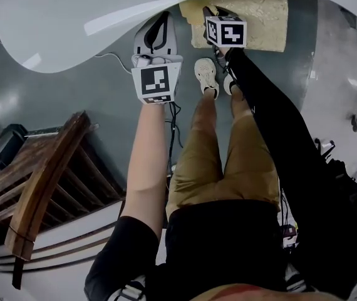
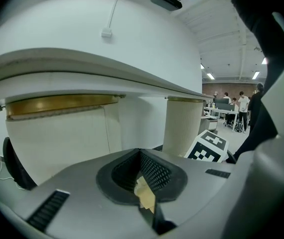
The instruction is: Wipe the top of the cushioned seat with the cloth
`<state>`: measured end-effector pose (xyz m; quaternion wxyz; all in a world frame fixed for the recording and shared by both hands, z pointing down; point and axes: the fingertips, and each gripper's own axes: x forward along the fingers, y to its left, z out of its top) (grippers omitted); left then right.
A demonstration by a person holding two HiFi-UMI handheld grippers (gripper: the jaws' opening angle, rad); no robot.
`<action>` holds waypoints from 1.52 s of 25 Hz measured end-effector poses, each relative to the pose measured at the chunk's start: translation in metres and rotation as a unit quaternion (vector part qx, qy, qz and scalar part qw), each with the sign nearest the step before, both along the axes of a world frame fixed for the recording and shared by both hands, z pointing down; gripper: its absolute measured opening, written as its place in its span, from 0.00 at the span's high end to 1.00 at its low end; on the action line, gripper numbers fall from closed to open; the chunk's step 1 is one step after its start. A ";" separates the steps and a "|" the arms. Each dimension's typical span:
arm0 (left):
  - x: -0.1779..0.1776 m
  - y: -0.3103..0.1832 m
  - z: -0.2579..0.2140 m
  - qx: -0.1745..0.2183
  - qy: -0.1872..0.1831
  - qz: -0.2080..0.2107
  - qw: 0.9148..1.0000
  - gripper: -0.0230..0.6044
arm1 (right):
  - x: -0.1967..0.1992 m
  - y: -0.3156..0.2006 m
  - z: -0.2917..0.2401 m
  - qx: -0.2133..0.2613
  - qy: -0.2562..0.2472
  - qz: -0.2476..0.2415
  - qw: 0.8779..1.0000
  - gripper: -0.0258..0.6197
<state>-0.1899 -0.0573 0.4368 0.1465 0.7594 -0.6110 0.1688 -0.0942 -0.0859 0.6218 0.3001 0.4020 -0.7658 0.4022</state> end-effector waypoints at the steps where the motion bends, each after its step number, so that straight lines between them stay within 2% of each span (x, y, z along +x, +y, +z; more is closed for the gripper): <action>1: 0.002 -0.001 -0.001 0.002 0.001 -0.001 1.000 0.95 | 0.010 -0.003 0.000 0.002 0.004 0.006 1.000 0.87; 12: 0.058 -0.020 -0.008 0.007 -0.001 0.019 1.000 0.95 | 0.169 -0.035 0.006 0.007 0.080 0.080 0.994 0.87; 21: 0.116 -0.033 -0.013 0.008 -0.006 0.027 1.000 0.95 | 0.298 -0.052 0.017 0.006 0.138 0.102 0.985 0.87; 27: 0.133 -0.033 -0.016 0.005 -0.013 0.021 1.000 0.95 | 0.376 -0.053 0.023 0.001 0.212 0.149 0.966 0.87; 30: 0.130 -0.028 -0.015 0.004 -0.016 0.017 1.000 0.95 | 0.390 -0.048 0.015 0.018 0.233 0.165 0.958 0.87; 35: 0.122 -0.019 -0.014 0.004 -0.012 0.023 1.000 0.95 | 0.383 -0.036 0.002 0.044 0.233 0.157 0.959 0.87; 38: 0.111 -0.010 -0.013 0.005 -0.014 0.026 1.000 0.95 | 0.367 -0.031 -0.012 0.064 0.214 0.163 0.961 0.87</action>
